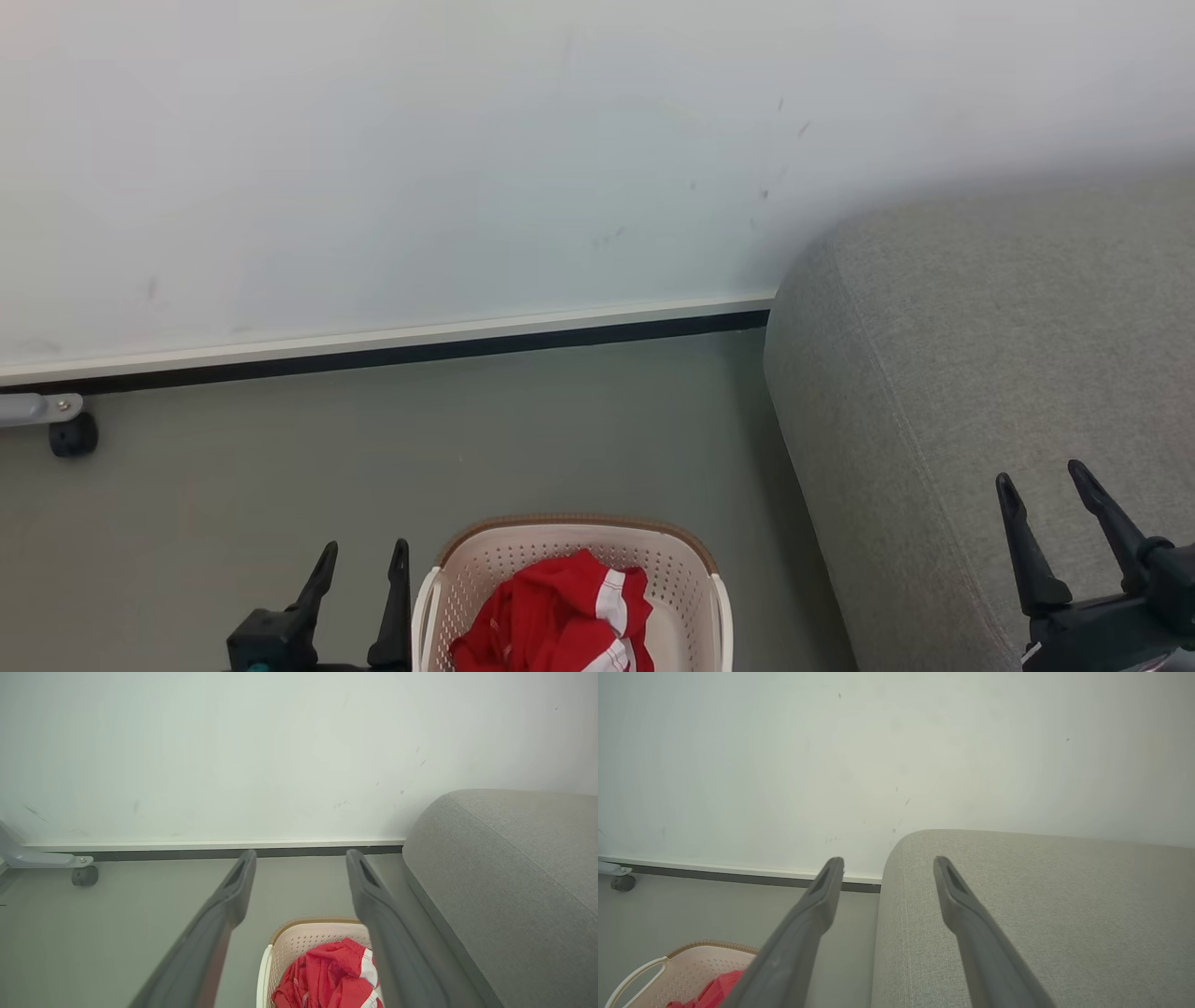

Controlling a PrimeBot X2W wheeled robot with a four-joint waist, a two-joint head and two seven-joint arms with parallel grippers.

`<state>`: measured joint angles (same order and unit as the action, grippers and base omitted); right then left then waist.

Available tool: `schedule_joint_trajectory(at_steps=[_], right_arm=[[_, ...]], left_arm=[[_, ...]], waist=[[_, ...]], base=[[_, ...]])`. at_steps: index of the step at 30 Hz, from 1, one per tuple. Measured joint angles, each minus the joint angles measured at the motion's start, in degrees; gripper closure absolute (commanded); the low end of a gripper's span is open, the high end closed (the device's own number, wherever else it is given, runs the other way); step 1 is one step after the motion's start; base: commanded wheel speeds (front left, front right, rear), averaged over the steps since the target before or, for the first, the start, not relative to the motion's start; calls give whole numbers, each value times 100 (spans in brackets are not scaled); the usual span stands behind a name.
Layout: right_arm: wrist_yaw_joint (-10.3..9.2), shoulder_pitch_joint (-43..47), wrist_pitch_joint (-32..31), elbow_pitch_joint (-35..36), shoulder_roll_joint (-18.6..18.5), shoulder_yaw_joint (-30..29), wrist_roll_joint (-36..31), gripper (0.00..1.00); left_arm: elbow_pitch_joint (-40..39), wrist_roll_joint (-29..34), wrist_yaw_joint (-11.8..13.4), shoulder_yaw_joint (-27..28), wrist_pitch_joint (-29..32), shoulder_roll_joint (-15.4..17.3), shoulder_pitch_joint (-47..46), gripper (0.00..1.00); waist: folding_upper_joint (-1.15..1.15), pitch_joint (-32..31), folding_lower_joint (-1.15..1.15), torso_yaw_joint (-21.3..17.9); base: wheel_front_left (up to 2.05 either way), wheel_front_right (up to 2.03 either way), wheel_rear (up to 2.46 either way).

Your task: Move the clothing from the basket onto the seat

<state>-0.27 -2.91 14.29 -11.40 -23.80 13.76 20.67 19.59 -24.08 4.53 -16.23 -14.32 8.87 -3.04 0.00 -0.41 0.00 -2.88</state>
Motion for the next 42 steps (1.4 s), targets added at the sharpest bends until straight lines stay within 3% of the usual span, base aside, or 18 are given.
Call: schedule_joint_trajectory(at_steps=[12, 22, 29, 42], right_arm=[[4, -28, 0, 390, 105, -303, -63, 0], [79, -621, 1, 890, 269, -385, -188, 0], [203, -1092, 42, 1199, 368, -376, -264, 0], [433, -1719, 43, 1678, 501, -444, -301, 0]], left_arm=[[-230, 120, -8, -70, 0, -210, -82, 0], [-59, 410, -157, -459, 24, -327, -976, 0], [356, 666, -308, -844, 495, -457, -2064, 0], [1497, 972, -245, -1090, 1535, -567, -3600, 0]], waist=[[0, 587, 1, -49], [1, 1366, 2, -130], [1, 1947, 2, -208], [1, 3022, 2, -538]], base=[[0, 0, 0], [0, 0, 0], [0, 0, 0], [0, 0, 0]])
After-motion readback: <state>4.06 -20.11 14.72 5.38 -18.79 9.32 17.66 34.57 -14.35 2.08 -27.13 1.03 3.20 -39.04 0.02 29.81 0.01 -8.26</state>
